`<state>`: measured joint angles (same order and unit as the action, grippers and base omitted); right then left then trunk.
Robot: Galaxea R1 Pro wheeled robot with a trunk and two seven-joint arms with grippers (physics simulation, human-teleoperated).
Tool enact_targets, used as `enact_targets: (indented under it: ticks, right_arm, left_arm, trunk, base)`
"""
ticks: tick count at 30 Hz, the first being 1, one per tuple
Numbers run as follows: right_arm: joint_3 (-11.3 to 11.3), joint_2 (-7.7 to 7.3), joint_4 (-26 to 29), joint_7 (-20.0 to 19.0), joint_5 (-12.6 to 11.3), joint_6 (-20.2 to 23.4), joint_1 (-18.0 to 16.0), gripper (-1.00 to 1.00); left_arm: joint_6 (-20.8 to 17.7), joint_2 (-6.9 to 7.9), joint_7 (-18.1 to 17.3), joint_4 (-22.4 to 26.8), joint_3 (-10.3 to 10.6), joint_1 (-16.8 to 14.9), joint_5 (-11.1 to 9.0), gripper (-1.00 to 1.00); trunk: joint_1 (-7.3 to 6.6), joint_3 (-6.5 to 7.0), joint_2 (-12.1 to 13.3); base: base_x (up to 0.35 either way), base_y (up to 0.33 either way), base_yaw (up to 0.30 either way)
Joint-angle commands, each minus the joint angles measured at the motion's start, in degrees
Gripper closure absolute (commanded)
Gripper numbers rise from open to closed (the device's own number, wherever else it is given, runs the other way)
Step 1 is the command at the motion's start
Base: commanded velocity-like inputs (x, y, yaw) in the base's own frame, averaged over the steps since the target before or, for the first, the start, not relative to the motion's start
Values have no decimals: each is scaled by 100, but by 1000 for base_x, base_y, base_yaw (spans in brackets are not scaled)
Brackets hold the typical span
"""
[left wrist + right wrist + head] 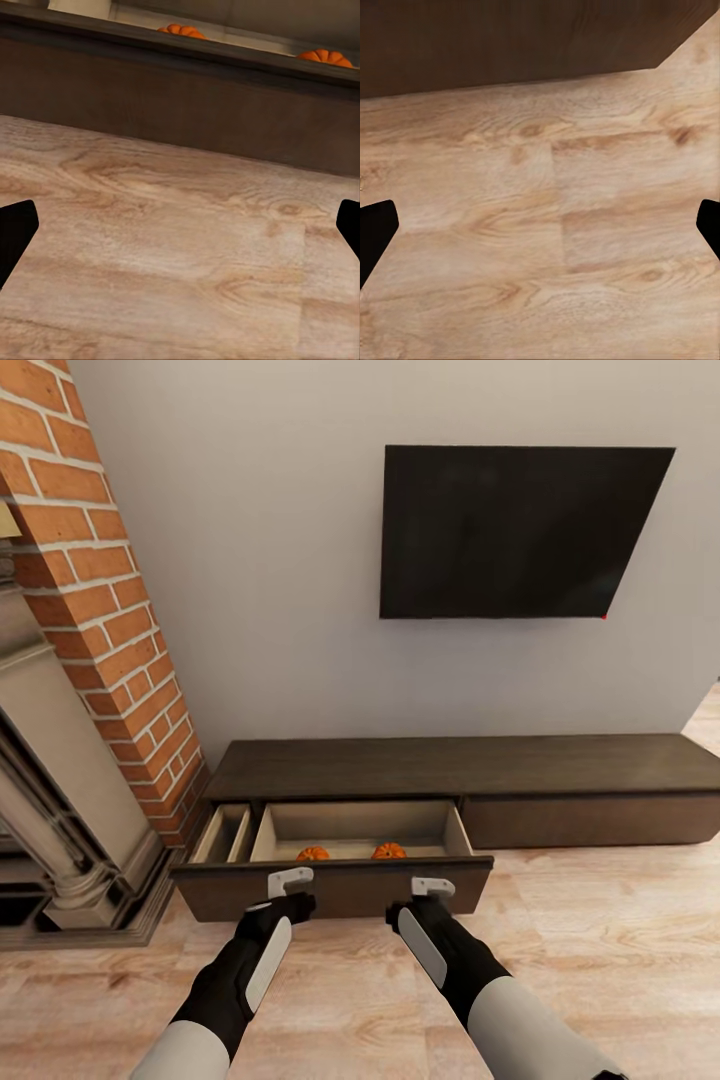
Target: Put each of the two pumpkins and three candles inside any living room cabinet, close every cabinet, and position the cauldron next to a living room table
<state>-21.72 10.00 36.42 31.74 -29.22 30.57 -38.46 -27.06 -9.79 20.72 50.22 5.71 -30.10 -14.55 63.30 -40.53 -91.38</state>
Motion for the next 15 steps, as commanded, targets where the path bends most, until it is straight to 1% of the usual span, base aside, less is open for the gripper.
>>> enact_targets:
  ticks: [1, 3, 5, 8, 10, 15]
  right_arm:
    - [-16, 0, 5, 43, -36, -74, -4, -100]
    - [-16, 0, 3, 38, -33, -241, -4, -100]
    - [-19, 0, -9, 36, -30, -320, -4, -100]
    - [-24, 0, -39, 31, -24, -388, -4, -100]
    - [-25, 0, -58, 27, -23, -397, -4, -100]
    - [-31, 0, -72, 23, -22, -481, -4, -100]
  left_arm:
    - [1, 3, 53, 5, 18, -3, -57, -100]
    - [24, 3, 47, -13, 23, -4, -46, -100]
    - [74, 3, 46, -26, 43, -3, -34, -100]
    - [412, 3, 56, -176, 93, -4, -22, -100]
    - [543, 3, 61, -362, 86, -4, -10, -100]
    - [634, 3, 64, -513, 87, -3, -1, -100]
  trunk:
    - [22, -24, -45]
    - [66, -60, -125]
    - [110, -96, -205]
    - [176, -150, -325]
    - [220, -185, -406]
    - [330, -275, -606]
  base:
    - [0, 0, 0]
    - [0, 0, 0]
    - [0, 0, 0]
    - [0, 0, 0]
    - [0, 0, 0]
    - [0, 0, 0]
